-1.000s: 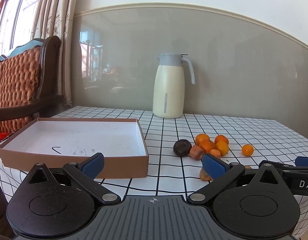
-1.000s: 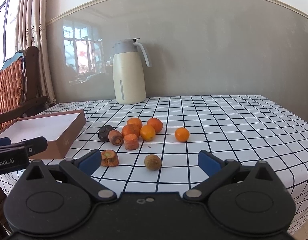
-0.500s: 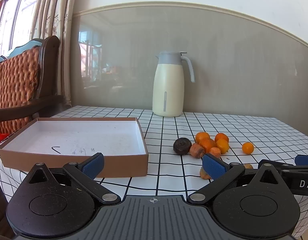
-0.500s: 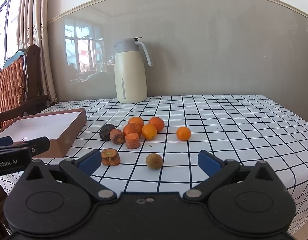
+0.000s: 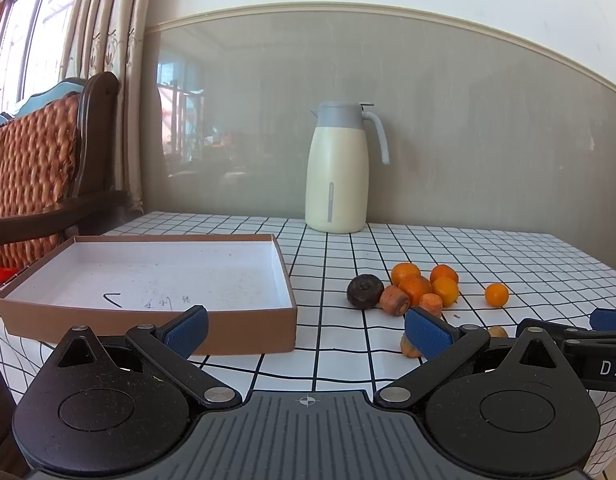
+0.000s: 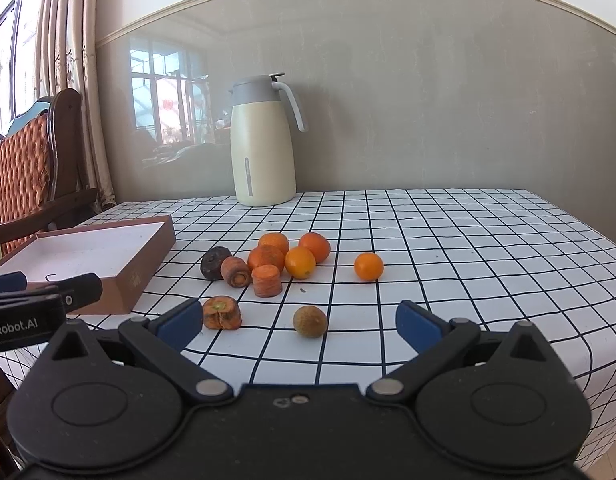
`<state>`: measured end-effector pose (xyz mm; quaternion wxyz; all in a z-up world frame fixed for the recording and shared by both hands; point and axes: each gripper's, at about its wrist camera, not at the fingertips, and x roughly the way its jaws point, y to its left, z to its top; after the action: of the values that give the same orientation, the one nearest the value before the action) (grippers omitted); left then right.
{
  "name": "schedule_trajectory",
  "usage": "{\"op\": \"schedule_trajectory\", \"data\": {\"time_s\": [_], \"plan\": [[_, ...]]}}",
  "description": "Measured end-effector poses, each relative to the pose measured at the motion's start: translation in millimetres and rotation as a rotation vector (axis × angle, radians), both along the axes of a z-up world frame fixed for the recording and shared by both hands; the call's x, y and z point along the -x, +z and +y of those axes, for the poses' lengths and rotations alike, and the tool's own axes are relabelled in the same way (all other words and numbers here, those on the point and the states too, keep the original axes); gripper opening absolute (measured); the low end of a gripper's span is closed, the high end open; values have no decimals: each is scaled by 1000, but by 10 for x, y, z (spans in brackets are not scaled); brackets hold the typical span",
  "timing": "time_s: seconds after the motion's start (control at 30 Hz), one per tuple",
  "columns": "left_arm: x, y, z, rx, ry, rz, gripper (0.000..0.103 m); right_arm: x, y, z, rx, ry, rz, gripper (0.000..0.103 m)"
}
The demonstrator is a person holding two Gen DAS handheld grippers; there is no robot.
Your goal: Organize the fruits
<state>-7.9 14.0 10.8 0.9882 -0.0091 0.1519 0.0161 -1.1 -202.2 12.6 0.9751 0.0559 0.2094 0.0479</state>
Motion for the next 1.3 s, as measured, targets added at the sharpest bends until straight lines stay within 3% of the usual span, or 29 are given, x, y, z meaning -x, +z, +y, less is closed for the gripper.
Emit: {"op": "schedule_trajectory", "data": {"time_s": [1.3], "plan": [[-2,-16,-58,-13,-14,5,103,0,-3,-45,-5,-17,-4,97]]}}
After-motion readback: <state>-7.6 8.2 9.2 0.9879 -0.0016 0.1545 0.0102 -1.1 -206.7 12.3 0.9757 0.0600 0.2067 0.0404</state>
